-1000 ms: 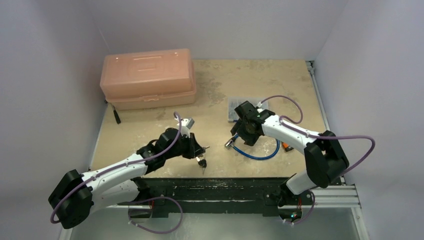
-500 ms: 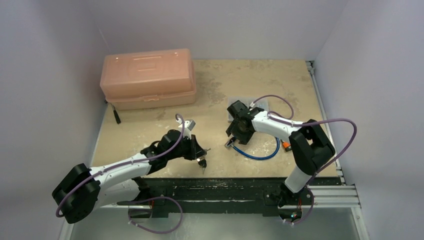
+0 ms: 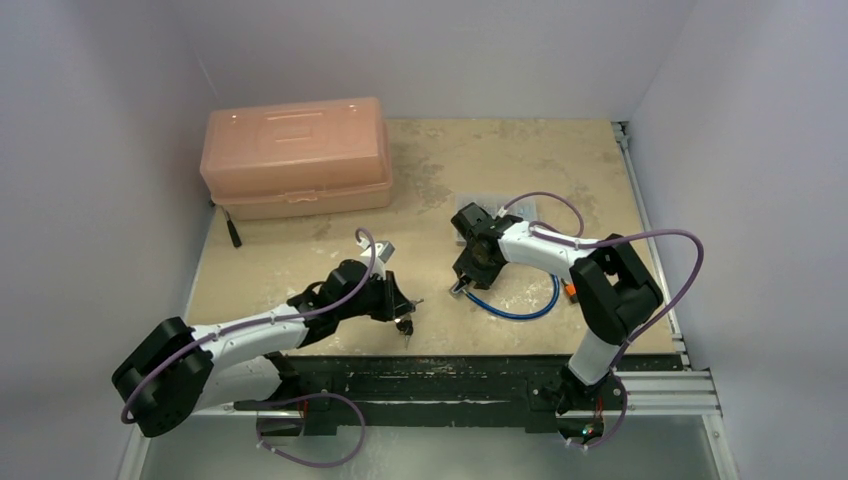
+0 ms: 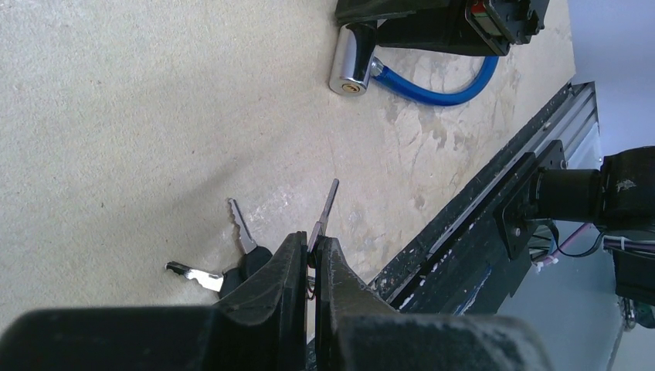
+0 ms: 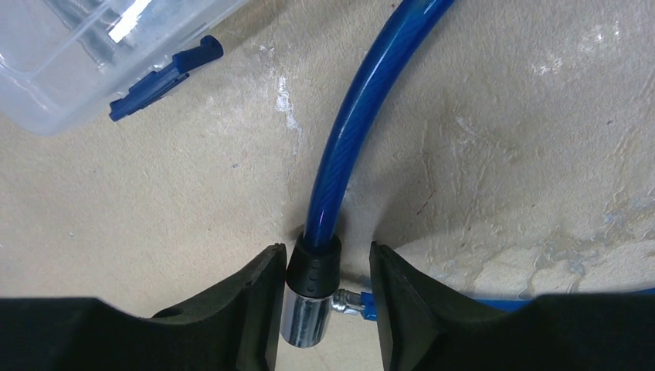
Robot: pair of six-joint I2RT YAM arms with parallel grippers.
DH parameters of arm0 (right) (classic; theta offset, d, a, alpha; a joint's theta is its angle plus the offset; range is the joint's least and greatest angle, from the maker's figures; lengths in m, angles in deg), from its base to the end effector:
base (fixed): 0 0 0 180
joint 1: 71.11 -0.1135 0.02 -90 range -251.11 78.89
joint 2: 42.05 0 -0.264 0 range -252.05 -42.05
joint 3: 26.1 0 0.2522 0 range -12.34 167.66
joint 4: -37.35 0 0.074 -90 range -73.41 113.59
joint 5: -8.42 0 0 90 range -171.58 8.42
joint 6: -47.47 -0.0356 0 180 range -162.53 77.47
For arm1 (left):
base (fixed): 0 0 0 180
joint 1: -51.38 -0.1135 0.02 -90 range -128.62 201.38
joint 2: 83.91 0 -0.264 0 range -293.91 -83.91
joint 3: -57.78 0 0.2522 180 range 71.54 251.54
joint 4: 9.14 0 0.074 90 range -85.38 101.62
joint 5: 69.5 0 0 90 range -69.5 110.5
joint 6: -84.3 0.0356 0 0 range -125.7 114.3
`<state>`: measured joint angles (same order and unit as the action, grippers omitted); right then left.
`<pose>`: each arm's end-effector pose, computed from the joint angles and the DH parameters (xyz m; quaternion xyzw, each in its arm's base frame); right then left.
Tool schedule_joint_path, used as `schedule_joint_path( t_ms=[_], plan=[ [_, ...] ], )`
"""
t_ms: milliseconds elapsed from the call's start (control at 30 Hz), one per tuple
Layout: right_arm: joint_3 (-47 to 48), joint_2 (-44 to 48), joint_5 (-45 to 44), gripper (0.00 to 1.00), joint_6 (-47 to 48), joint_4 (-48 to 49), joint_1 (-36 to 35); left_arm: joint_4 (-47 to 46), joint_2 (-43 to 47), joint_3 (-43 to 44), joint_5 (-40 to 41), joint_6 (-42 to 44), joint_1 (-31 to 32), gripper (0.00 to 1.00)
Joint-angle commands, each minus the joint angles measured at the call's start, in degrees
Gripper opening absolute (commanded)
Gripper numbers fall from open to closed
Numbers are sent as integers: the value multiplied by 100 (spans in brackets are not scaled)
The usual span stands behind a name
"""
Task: Unlock with the key
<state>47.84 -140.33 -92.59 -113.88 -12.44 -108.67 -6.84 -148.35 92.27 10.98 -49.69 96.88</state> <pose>0.2559 0.1882 0.1660 0.2992 0.9395 0.0566 0.1572 0.1478 -0.1588 0.1675 0.0516 0.8721 -0.3904 0.2906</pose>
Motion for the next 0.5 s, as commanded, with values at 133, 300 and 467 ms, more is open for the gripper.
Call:
schedule_joint_path(
  t_ms=[133,300,467],
  plan=[
    [90,-75,-90,49,-55,55,-47,-615,-242,10,-187,-32,-1,0],
    [163,-182,-81,47,11,44,-51,-778,-397,12,-228,-23,11,0],
    [371,-388,-79,51,53,-131,-72,-863,-534,32,-205,-13,37,0]
  ],
)
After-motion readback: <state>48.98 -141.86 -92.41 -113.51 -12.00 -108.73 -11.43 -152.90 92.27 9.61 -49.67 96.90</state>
